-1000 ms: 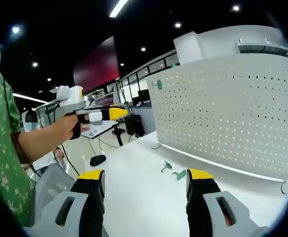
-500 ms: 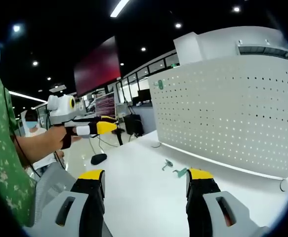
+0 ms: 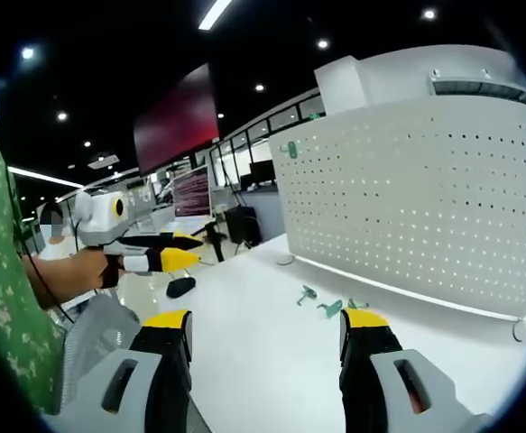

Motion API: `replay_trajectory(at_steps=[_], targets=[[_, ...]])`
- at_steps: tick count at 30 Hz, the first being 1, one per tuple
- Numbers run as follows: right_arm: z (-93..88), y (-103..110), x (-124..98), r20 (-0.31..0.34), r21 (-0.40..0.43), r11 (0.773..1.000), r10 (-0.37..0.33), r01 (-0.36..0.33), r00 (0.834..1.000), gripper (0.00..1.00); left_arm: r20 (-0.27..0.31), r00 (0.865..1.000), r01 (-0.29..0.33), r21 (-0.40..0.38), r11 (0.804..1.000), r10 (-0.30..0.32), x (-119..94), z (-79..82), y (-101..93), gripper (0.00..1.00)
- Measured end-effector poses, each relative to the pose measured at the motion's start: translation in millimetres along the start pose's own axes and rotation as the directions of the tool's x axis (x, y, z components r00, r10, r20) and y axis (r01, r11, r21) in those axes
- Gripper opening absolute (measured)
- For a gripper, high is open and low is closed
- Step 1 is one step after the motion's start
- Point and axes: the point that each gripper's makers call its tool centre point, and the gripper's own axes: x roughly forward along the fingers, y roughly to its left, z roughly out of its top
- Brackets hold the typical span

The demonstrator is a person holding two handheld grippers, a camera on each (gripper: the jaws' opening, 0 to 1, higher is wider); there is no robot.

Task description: Insert the hook assembly into the mounting plate slot until the hook locks in place.

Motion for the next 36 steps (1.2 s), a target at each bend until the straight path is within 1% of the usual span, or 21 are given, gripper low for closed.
replay_trajectory(at_steps=[4, 13, 18, 23, 25, 29, 36], targets=[[-1.0, 0, 1, -0.005, -0.001, 1.0, 0.002, -0.002, 1.0, 0.67, -0.014, 1.0, 0.0, -0.009, 1.0, 0.0, -1, -8.3, -0.3, 0.35], [-0.9, -3, 4, -0.009, -0.003, 1.0, 0.002, -0.002, 1.0, 0.67, -0.02, 1.0, 0.016, -0.01, 1.0, -0.016, 0, -25.2, -6.4, 0.35], [1.1, -5, 5, -0.01, -0.007, 1.0, 0.001, -0.001, 1.0, 0.66, -0.031, 0.999, 0.026, -0.013, 1.0, -0.026, 1, -29.6, -8.8, 0.34], [4.8, -7, 7, -0.002, -0.007, 1.0, 0.001, -0.001, 1.0, 0.66, -0.024, 0.999, 0.026, -0.004, 1.0, -0.026, 5, -23.7, -4.9, 0.34], [4.4, -7, 8, -0.003, -0.007, 1.0, 0.003, -0.003, 1.0, 0.66, -0.024, 0.999, 0.026, 0.009, 1.0, -0.025, 9, -20.5, -0.5, 0.34], [1.7, -6, 9, -0.009, -0.004, 1.0, 0.009, -0.009, 1.0, 0.66, -0.028, 0.999, 0.031, 0.04, 0.999, -0.03, 21, -16.2, 9.6, 0.34], [-2.5, -10, 6, -0.018, 0.004, 1.0, -0.001, 0.001, 1.0, 0.66, -0.054, 0.996, 0.069, 0.073, 0.995, -0.066, 47, -19.0, 22.7, 0.33]])
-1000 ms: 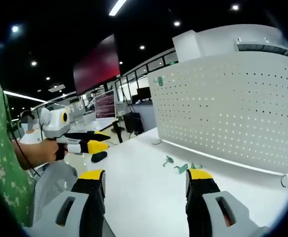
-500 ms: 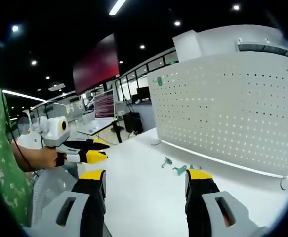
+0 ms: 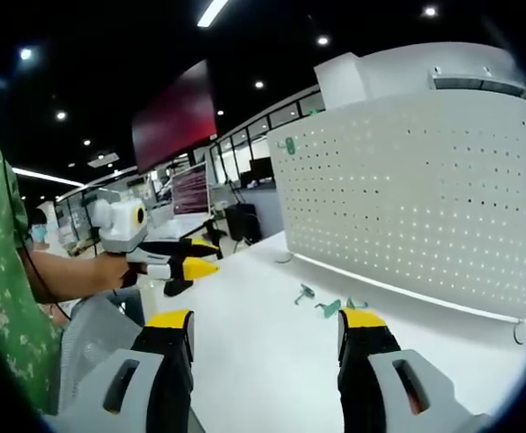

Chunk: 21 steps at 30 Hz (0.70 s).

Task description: Insert the hook assembly into the mounting plate slot until the hook locks in place.

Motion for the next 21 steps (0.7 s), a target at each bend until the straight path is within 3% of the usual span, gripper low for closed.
replay_trajectory(at_steps=[10, 21], targets=[[-3.6, -7, -1, -0.012, 0.012, 1.0, -0.022, 0.022, 1.0, 0.66, -0.029, 0.997, 0.067, 0.054, 0.996, -0.065, 38, -5.7, 9.0, 0.32], [-2.9, -10, 2, -0.017, 0.018, 0.999, -0.04, 0.04, 0.999, 0.67, -0.136, 0.984, 0.131, 0.124, 0.984, -0.114, 87, -36.6, 25.0, 0.31]])
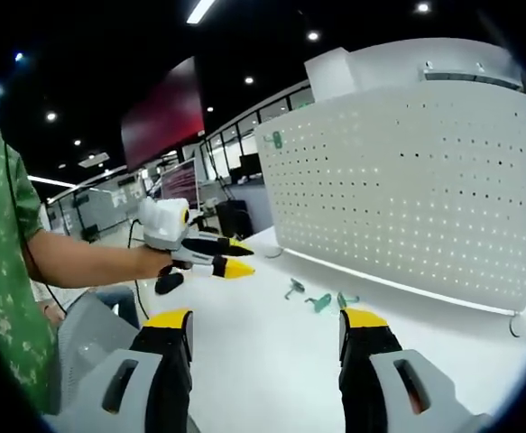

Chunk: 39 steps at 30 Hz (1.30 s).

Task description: Insert the hook assembly into the mounting plate slot until the hook locks in place.

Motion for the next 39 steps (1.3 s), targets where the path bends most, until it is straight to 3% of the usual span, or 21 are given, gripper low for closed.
replay_trajectory(at_steps=[13, 23, 39], targets=[[-5.0, -12, -3, 0.007, 0.028, 0.999, -0.043, 0.042, 0.999, 0.67, -0.12, 0.992, 0.05, 0.094, 0.994, -0.039, 42, -30.4, 17.5, 0.29], [-12.0, -21, -5, 0.001, 0.057, 0.995, -0.078, 0.078, 0.997, 0.67, -0.171, 0.984, 0.087, 0.168, 0.982, -0.058, 71, -37.8, 26.2, 0.24], [-15.4, -32, -9, -0.012, 0.072, 0.99, -0.118, 0.118, 0.993, 0.66, -0.23, 0.97, 0.125, 0.193, 0.973, -0.079, 93, -55.5, 28.5, 0.19]])
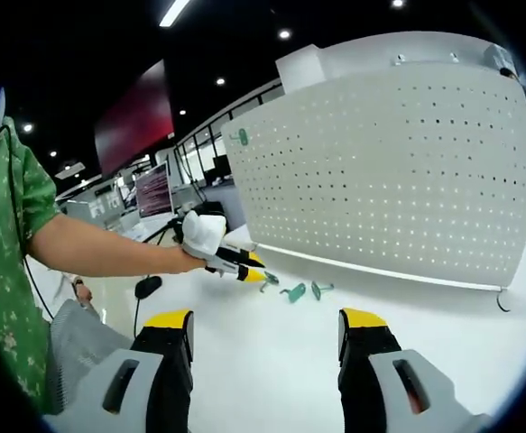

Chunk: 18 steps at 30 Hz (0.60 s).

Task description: Insert the hook assembly into the mounting plate slot until the hook locks in place.

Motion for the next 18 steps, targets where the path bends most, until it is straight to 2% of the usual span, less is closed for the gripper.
replay_trajectory(at_steps=[5, 18], targets=[[-2.2, -1.9, -0.1, -0.006, 0.004, 1.0, -0.005, 0.005, 1.0, 0.66, -0.006, 1.0, 0.002, -0.009, 1.0, -0.002, 1.5, -1.6, -1.8, 0.09], [-3.3, -2.7, 1.1, -0.007, 0.01, 1.0, -0.001, 0.001, 1.0, 0.66, -0.005, 1.0, 0.006, -0.003, 1.0, -0.006, 3.9, 2.0, -8.4, 0.03]])
